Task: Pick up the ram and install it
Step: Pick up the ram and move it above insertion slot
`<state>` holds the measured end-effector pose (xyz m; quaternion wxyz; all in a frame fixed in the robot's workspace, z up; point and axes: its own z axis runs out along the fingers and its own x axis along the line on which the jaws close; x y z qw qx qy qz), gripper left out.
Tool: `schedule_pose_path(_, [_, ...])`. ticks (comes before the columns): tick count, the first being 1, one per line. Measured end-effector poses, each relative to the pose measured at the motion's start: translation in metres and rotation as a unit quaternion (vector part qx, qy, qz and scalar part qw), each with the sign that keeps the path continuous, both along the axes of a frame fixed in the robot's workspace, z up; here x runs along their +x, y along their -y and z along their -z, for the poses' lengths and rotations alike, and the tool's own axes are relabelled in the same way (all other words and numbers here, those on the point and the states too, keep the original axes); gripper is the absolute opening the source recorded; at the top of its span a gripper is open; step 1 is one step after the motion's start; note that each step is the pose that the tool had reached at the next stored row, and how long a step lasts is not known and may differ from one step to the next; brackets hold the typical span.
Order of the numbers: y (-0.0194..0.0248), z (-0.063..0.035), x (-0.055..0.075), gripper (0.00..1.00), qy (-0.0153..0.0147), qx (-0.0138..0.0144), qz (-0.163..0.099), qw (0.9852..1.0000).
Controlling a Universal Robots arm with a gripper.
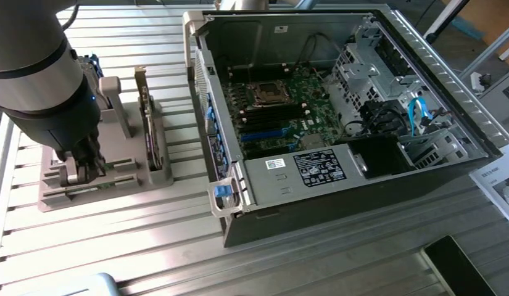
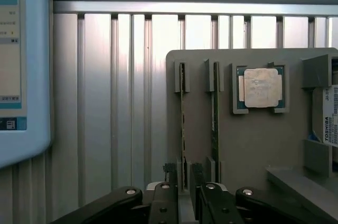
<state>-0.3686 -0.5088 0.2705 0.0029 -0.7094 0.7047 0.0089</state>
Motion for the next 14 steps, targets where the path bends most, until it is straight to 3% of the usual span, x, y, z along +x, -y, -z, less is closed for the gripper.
schedule_pose_path(8, [0.0, 0.0087, 0.0, 0.24, 0.0, 0.0, 0.011, 0.9999])
schedule_pose_path(14, [0.0, 0.01, 0.0001, 0.24, 0.0001, 0.0001, 0.014, 0.9999])
